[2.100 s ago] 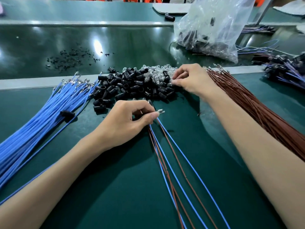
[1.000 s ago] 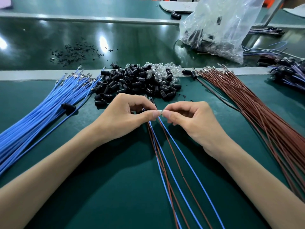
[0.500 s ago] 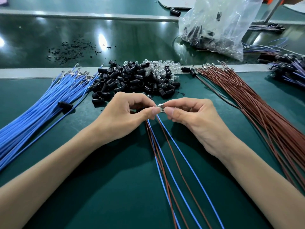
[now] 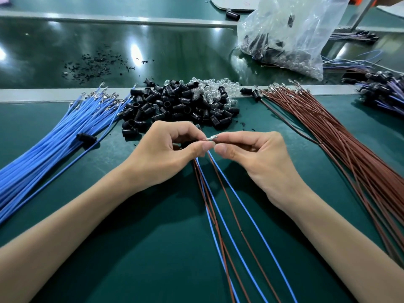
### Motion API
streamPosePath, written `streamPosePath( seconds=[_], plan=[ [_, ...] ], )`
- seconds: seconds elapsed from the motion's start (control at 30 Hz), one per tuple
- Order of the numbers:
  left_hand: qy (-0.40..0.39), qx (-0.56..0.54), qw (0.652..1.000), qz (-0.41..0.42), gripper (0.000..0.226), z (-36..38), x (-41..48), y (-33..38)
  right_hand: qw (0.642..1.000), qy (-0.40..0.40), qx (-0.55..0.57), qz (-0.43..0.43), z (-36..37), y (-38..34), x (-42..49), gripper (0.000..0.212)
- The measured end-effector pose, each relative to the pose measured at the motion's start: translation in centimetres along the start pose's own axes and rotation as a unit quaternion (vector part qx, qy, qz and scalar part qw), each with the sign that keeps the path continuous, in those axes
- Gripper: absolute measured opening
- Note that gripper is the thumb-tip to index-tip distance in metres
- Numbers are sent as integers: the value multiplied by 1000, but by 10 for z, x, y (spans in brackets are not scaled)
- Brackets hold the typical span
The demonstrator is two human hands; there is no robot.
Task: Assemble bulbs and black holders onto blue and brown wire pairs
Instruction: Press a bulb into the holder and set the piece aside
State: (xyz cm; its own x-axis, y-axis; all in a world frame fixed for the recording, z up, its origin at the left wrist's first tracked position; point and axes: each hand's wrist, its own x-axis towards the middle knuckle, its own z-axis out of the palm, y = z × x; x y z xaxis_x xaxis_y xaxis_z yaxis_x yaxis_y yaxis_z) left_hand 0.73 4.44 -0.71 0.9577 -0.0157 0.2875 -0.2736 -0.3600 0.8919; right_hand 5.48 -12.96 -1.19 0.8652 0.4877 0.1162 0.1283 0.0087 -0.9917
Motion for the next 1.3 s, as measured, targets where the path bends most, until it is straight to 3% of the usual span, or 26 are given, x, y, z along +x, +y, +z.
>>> streamPosePath(
  seconds=[0.23,0.6,0.77,0.9,1.07,1.17,1.3],
  plan=[
    [12,22,999,24,10,0,0,0,996,36,-74,-34,3,1,-2,19],
    [45,120,987,94,9,0,0,-3,998,21,-11,-50,2,5,1,8],
    [52,186,969,158,15,2,-1,-4,997,19,-28,-66,2,7,1,18],
    [47,144,981,121,10,2,-1,-4,981,42,-122,-148,4,7,-1,20],
    [40,25,998,49,7,4,-3,-1,935,47,-216,-278,5,7,0,11],
    [43,-6,998,36,9,4,-3,1,931,59,-230,-278,5,5,0,9],
    [54,30,997,54,10,4,-3,2,942,76,-223,-240,8,4,-2,10]
  ],
)
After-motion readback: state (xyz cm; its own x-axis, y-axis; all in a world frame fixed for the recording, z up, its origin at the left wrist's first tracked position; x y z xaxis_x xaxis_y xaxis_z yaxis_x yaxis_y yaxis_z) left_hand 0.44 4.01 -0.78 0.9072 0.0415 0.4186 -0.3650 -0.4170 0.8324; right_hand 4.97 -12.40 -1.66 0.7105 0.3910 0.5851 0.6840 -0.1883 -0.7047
